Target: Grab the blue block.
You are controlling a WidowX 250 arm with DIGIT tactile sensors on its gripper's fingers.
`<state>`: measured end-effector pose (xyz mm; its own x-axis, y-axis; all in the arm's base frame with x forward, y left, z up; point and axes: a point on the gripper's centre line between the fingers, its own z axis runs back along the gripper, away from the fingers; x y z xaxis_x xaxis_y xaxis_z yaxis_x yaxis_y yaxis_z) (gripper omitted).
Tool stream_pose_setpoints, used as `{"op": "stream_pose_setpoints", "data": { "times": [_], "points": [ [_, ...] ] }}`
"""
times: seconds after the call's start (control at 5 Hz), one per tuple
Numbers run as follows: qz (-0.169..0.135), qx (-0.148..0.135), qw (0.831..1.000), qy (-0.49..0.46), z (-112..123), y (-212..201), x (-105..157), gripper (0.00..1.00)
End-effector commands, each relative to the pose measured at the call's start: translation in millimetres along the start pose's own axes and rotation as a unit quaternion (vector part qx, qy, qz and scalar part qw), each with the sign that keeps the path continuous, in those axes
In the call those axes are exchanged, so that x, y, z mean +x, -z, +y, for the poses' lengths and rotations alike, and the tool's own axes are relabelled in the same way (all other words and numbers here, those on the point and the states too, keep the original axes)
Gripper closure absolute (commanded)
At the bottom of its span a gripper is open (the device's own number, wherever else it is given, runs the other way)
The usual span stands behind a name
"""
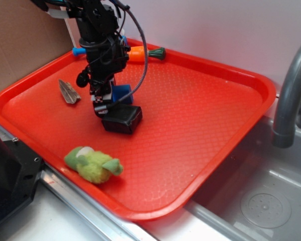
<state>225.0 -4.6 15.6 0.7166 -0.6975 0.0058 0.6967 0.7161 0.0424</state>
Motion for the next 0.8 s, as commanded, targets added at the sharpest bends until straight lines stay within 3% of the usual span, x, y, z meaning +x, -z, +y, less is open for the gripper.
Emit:
{"op": "stream_pose_setpoints", "data": {
  "times": [0.0, 0.2, 0.4, 0.6],
  "points": [
    [-0.064, -0.006, 0.972, -0.225, -1.5, -91.4, -80.9, 1.00],
    [-0.039, -0.010, 0.938, -0.345, -9.2, -143.9, -96.4, 1.00],
    [-0.002, -0.016, 0.888, -0.459, -10.0, -195.2, -76.4, 1.00],
    [-0.017, -0.022, 0.873, -0.486, -5.4, -245.7, -73.0, 1.00]
  ]
}}
